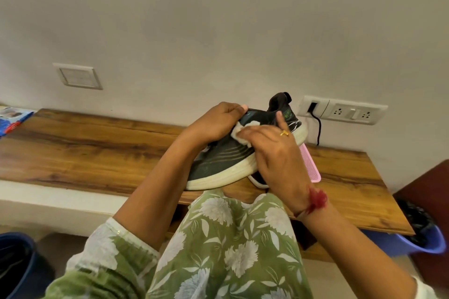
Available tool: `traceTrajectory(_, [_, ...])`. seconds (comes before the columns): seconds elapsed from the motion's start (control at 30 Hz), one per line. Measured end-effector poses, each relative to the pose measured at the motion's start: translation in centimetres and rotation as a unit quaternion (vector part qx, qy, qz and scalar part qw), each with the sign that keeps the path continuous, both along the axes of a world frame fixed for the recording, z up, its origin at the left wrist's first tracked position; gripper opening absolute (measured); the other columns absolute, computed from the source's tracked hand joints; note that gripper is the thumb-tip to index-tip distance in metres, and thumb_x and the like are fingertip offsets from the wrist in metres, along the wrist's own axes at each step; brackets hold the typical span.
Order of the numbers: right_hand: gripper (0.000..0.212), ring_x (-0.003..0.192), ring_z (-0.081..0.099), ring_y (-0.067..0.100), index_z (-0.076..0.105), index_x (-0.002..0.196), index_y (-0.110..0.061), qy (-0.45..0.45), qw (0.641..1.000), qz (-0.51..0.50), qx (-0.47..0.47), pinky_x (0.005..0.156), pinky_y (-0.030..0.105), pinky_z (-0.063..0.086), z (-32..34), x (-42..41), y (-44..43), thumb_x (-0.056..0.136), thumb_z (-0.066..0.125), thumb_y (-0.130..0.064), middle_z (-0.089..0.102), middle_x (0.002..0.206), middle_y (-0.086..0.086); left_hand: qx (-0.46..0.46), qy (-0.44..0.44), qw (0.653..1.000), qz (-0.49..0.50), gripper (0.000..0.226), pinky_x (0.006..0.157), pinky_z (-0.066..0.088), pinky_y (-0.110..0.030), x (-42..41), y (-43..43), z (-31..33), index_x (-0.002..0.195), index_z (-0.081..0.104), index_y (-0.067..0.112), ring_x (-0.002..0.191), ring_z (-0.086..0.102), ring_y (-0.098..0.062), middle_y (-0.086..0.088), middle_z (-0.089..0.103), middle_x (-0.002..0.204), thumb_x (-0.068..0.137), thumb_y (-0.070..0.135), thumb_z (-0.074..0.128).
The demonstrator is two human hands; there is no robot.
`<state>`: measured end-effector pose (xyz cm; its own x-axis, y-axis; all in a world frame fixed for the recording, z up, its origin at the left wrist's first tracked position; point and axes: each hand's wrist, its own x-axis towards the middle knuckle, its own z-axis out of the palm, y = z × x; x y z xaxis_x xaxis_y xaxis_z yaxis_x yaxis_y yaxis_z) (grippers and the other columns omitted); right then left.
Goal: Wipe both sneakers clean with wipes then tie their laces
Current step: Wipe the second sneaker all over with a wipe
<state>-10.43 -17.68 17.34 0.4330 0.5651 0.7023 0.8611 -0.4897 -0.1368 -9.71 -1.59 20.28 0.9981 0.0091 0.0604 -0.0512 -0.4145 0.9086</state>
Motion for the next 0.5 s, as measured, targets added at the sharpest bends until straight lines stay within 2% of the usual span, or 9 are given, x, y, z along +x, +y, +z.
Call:
traceTrajectory(0.13, [0.033,0.094,0.064,0.02,0.07,0.098,-0.008,-0.014,0.992,0.097,-0.076,0.113,0.042,0.027,-1.3,-2.6,1.0,0.081,0.043,0.001,0.069,0.098,0.005,0.005,0.02,1.0,-0.014,0.038,0.064,0.043,-0.025,0.1,0.1,0.0,0.081,0.063,0.015,0.063,0.055,-0.011,-0.001,0.061,0.071,0.104,0.031,0.037])
traceTrajectory(0.3, [0.035,0.096,0.064,0.021,0.069,0.1,-0.007,0.057,0.997,0.035,-0.043,0.114,0.039,0.025,-0.1,-1.7,0.6,0.08,0.041,0.001,0.069,0.099,0.005,-0.009,0.01,1.0,0.001,0.037,0.064,0.042,-0.026,0.3,0.1,0.0,0.08,0.063,0.017,0.063,0.054,-0.01,-0.001,0.061,0.07,0.104,0.028,0.037])
traceTrajectory(0.4, [0.034,0.097,0.061,0.02,0.068,0.102,-0.006,0.017,0.987,0.114,-0.111,0.113,0.037,0.03,-1.7,-4.4,1.3,0.074,0.055,0.009,0.067,0.1,0.006,0.02,0.03,0.999,0.003,0.037,0.067,0.044,-0.026,0.4,0.1,0.0,0.085,0.064,0.017,0.066,0.059,-0.012,0.0,0.064,0.074,0.104,0.033,0.037])
traceTrajectory(0.5, [0.035,0.094,0.063,0.021,0.069,0.102,-0.007,0.021,0.995,0.062,-0.077,0.112,0.04,0.03,-1.0,-3.0,1.1,0.073,0.059,0.011,0.067,0.098,0.006,0.033,0.028,0.999,0.016,0.038,0.071,0.044,-0.029,0.5,0.0,-0.1,0.086,0.064,0.014,0.067,0.058,-0.015,-0.003,0.063,0.073,0.104,0.033,0.037])
